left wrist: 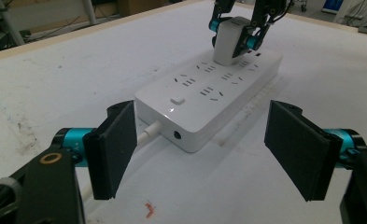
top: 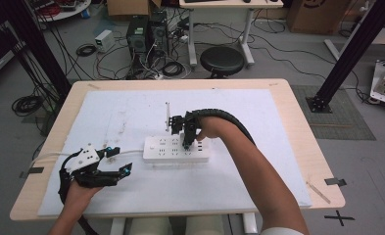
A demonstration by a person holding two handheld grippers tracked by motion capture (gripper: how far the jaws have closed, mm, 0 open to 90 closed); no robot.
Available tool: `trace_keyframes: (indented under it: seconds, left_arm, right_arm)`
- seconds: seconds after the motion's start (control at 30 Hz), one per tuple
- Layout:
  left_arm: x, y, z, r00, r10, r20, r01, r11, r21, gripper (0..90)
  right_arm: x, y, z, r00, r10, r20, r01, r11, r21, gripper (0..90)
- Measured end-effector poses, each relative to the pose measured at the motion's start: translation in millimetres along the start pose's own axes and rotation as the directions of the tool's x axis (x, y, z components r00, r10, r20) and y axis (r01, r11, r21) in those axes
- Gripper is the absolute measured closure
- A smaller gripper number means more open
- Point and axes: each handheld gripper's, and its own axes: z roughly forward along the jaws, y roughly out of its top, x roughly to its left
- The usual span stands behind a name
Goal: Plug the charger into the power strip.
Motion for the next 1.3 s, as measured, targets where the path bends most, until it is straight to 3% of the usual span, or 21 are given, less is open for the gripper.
trace_keyframes:
  seconds: [0.3, 0.57, 0.6, 0.67, 0.77, 0.87, 0.9, 0.93, 0.97, 1.03, 1.17, 1.27, 1.3]
  left_arm:
    - [1.2, 2.0, 1.0, 1.0, -0.002, -0.004, 0.002, 1.0, 0.006, 25.3]
    - [3.4, 1.9, -2.0, 0.9999, -0.006, -0.011, 0.006, 1.0, 0.006, 25.4]
    - [3.7, 2.0, -2.9, 0.9999, -0.006, -0.012, 0.006, 1.0, 0.004, 25.3]
    - [4.7, 1.7, -4.6, 0.9999, -0.007, -0.015, 0.007, 1.0, 0.002, 25.4]
    - [5.7, 0.6, -6.5, 0.9998, -0.01, -0.017, 0.01, 0.9999, -0.001, 25.3]
    - [5.3, -0.4, -6.9, 0.9998, -0.015, -0.015, 0.015, 0.9999, -0.006, 25.4]
    - [5.3, -0.4, -6.9, 0.9998, -0.015, -0.015, 0.015, 0.9999, -0.006, 25.3]
    - [4.1, -0.4, -6.0, 0.9999, -0.011, -0.01, 0.011, 0.9999, -0.003, 25.3]
    - [3.4, 0.0, -5.9, 0.9999, -0.007, -0.011, 0.007, 1.0, -0.004, 25.4]
    - [1.9, 1.5, -5.3, 1.0, -0.001, -0.008, 0.001, 1.0, -0.009, 25.5]
    - [0.5, 4.3, -2.7, 1.0, 0.003, -0.002, -0.003, 0.9999, -0.014, 25.6]
    - [1.0, 4.6, -0.9, 1.0, 0.001, 0.001, -0.001, 0.9999, -0.013, 25.5]
    - [0.9, 4.5, -0.4, 1.0, -0.002, 0.003, 0.002, 0.9999, -0.014, 25.5]
  right_arm:
    - [-1.2, -11.6, 3.4, 1.0, 0.008, -0.004, -0.009, 0.995, -0.102, 63.4]
    - [-0.9, -15.2, 3.2, 1.0, 0.005, -0.002, -0.005, 0.992, -0.127, 62.3]
    - [-0.3, -15.9, 3.4, 0.9999, 0.015, 0.001, -0.015, 0.991, -0.131, 60.1]
    - [-0.6, -19.5, 4.9, 0.9951, 0.096, -0.023, -0.098, 0.984, -0.152, 42.8]
    - [0.0, -31.5, 2.7, 0.9846, 0.173, -0.022, -0.174, 0.959, -0.224, 37.0]
    - [3.9, -44.5, -1.4, 0.968, 0.251, -0.006, -0.242, 0.927, -0.285, 25.6]
    - [3.9, -44.5, -1.4, 0.968, 0.251, -0.006, -0.242, 0.927, -0.285, 25.6]
    - [7.7, -58.2, -7.8, 0.9532, 0.302, -0.013, -0.285, 0.884, -0.369, 22.5]
    - [8.2, -60.5, -9.1, 0.9492, 0.315, -0.008, -0.294, 0.876, -0.383, 22.3]
    - [9.6, -66.9, -12.1, 0.9322, 0.362, 0.004, -0.328, 0.849, -0.414, 22.3]
    - [11.1, -85.9, -19.7, 0.8941, 0.448, -0.018, -0.403, 0.786, -0.468, 22.3]
    - [15.3, -101.2, -27.2, 0.8782, 0.478, -0.003, -0.414, 0.756, -0.507, 22.2]
    - [16.8, -106.4, -29.2, 0.8697, 0.493, -0.004, -0.422, 0.739, -0.525, 22.2]
